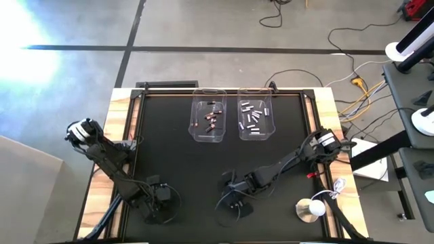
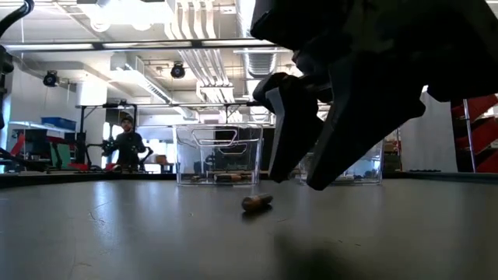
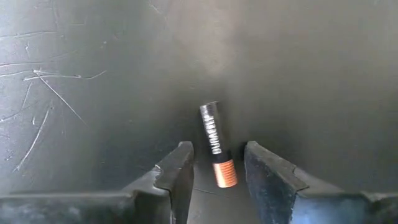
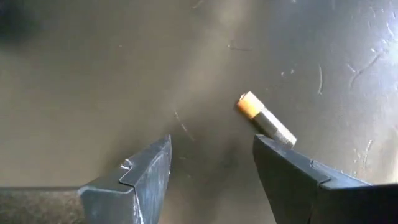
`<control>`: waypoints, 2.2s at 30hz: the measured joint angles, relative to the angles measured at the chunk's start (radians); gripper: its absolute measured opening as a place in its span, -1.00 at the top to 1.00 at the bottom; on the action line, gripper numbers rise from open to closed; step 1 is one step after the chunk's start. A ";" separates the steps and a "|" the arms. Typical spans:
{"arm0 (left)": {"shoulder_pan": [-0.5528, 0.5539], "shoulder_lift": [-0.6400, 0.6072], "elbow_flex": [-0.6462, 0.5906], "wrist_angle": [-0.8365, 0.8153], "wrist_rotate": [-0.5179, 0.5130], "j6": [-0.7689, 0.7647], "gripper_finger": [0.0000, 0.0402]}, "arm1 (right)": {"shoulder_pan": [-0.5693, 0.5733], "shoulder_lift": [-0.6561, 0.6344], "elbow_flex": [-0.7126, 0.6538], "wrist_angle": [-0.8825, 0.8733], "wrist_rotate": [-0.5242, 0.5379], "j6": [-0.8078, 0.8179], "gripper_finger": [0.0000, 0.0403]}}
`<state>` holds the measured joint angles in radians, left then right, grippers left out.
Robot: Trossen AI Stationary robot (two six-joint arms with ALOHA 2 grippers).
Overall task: Sort batteries
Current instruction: Put the black battery into the left transparent bin
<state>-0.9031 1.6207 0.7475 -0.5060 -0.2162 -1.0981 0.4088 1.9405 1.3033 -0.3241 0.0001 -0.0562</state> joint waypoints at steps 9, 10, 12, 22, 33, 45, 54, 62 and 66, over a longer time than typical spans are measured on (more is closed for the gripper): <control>0.001 -0.032 -0.005 0.005 -0.010 -0.012 0.41 | -0.023 0.001 0.000 -0.002 0.000 -0.027 -0.09; 0.001 -0.034 -0.005 0.005 -0.009 -0.017 0.41 | -0.027 0.001 0.000 -0.003 0.000 -0.034 -0.09; 0.001 -0.034 -0.005 0.005 -0.010 -0.023 0.41 | -0.034 0.001 0.000 -0.012 0.000 -0.037 -0.09; 0.001 -0.034 -0.006 0.006 -0.014 -0.030 0.41 | -0.038 0.007 -0.076 -0.063 -0.117 -0.030 -0.06; 0.001 -0.035 -0.006 0.006 -0.018 -0.030 0.41 | -0.041 0.009 -0.088 -0.064 -0.083 -0.021 0.18; 0.001 -0.034 -0.006 0.009 -0.032 -0.041 0.41 | -0.072 0.011 -0.140 -0.064 -0.068 0.068 0.68; 0.001 -0.034 -0.006 0.013 -0.080 -0.048 0.41 | -0.093 0.011 -0.128 -0.062 -0.045 0.020 0.87; 0.001 -0.034 -0.006 0.015 -0.089 -0.046 0.41 | -0.127 0.025 0.059 -0.165 0.005 -0.043 0.85; 0.002 -0.034 -0.006 0.016 -0.093 -0.043 0.41 | -0.176 0.021 0.202 -0.236 -0.001 -0.050 0.85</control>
<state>-0.9016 1.5871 0.7414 -0.4904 -0.3088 -1.1407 0.2330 1.9613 1.5048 -0.5600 -0.0011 -0.1067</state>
